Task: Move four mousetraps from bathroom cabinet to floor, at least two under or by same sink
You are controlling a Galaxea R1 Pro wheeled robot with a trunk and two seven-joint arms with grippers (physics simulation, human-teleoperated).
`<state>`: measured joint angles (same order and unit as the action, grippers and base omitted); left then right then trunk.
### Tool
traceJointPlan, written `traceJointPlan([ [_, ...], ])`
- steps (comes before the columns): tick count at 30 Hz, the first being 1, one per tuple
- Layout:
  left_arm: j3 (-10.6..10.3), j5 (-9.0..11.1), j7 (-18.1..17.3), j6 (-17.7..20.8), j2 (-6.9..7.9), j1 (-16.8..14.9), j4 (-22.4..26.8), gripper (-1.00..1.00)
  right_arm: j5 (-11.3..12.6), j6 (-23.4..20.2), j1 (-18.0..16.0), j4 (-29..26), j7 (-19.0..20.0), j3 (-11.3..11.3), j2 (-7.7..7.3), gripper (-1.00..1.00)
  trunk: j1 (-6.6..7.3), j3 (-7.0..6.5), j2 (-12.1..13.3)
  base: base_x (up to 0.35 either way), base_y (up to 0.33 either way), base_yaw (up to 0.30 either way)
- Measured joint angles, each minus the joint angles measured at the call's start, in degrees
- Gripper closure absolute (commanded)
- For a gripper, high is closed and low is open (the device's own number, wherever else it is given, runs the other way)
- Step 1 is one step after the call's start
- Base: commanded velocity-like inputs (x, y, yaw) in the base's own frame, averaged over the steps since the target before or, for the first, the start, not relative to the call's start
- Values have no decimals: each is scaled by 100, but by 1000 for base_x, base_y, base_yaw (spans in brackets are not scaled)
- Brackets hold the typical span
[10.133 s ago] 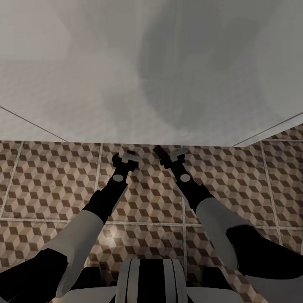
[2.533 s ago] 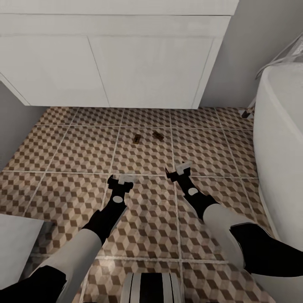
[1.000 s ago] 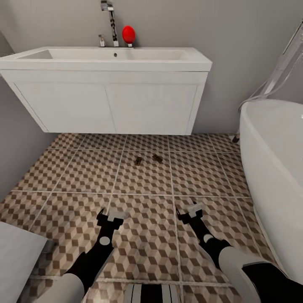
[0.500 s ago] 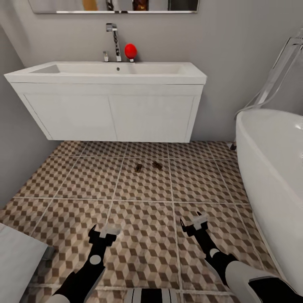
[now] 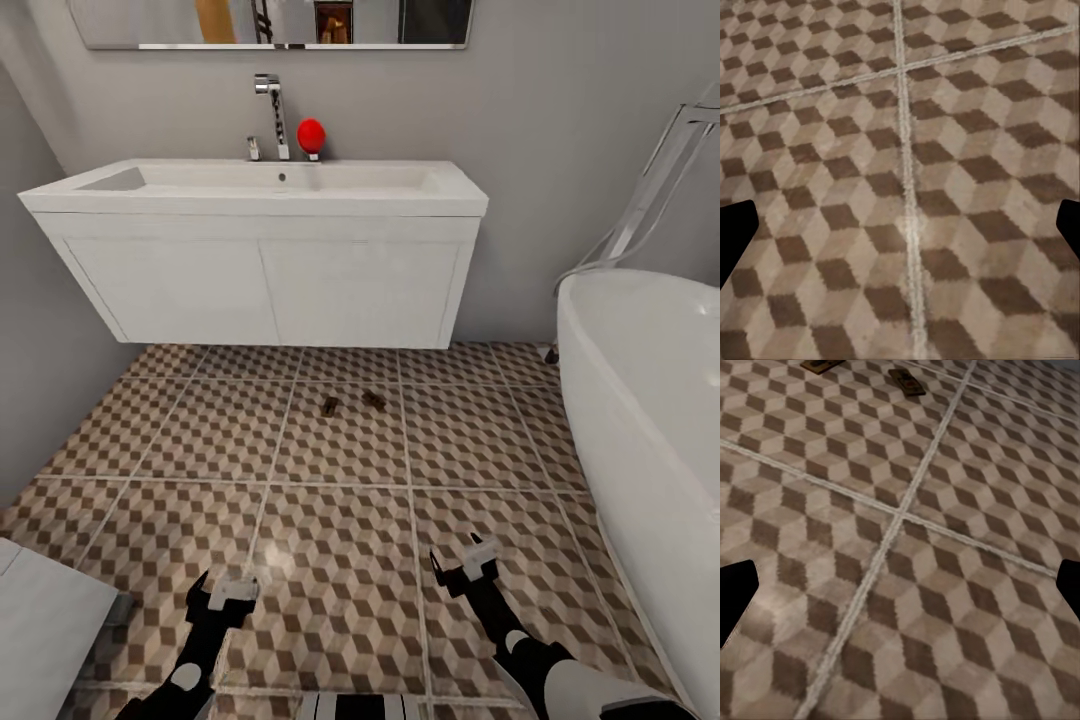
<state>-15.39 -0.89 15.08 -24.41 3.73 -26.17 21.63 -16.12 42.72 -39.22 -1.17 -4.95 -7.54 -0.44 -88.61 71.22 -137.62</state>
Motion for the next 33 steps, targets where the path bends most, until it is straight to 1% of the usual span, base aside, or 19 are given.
traceJointPlan([
  [4, 2, 20, -105, -480, 52, 0, -353, -100, 4, 104, 49, 4, -3, 0, 0, -100, 88, -72, 160, 0, 0, 0],
  [5, 4, 26, -132, -640, 70, 1, -503, -100, 4, 146, 68, 5, -4, -1, 0, -100, 110, -90, 201, 0, 0, 0],
  [9, 5, 32, -163, -953, 133, 1, -799, -100, 5, 200, 135, 7, -6, -1, 0, -100, 198, -162, 361, 0, 0, 0],
  [12, 6, 34, -175, -1270, 180, 5, -1034, -100, 5, 218, 232, 7, -3, -2, 0, -100, 264, -216, 481, 0, 0, 0],
  [13, 6, 34, -177, -1386, 191, 6, -1121, -100, 5, 222, 267, 7, -2, -2, 0, -100, 286, -233, 521, 0, 0, 0],
  [14, 10, 37, -179, -1609, 205, 14, -1303, -100, 3, 230, 334, 8, -1, -4, 0, -100, 308, -251, 561, 0, 0, 0],
  [20, 8, 37, -185, -2160, 229, 33, -1855, -100, 4, 247, 475, 8, 1, -3, 3, -100, 439, -359, 802, 0, 0, 0],
  [27, 6, 37, -182, -2730, 241, 46, -2302, -100, 4, 335, 617, 7, 1, -2, 18, -100, 593, -485, 1083, 0, 0, 0],
  [28, 4, 38, -180, -2918, 242, 48, -2402, -100, 3, 386, 661, 9, 2, -4, 24, -100, 615, -503, 1123, 0, 0, 0],
  [31, -1, 36, -178, -3166, 243, 69, -2496, -100, 4, 454, 724, 10, 2, -2, 33, -100, 681, -557, 1244, 0, 0, 0],
  [33, -1, 36, -177, -3311, 244, 136, -2543, -100, -1, 493, 791, 12, 2, -5, 42, -100, 725, -592, 1324, 0, 0, 0],
])
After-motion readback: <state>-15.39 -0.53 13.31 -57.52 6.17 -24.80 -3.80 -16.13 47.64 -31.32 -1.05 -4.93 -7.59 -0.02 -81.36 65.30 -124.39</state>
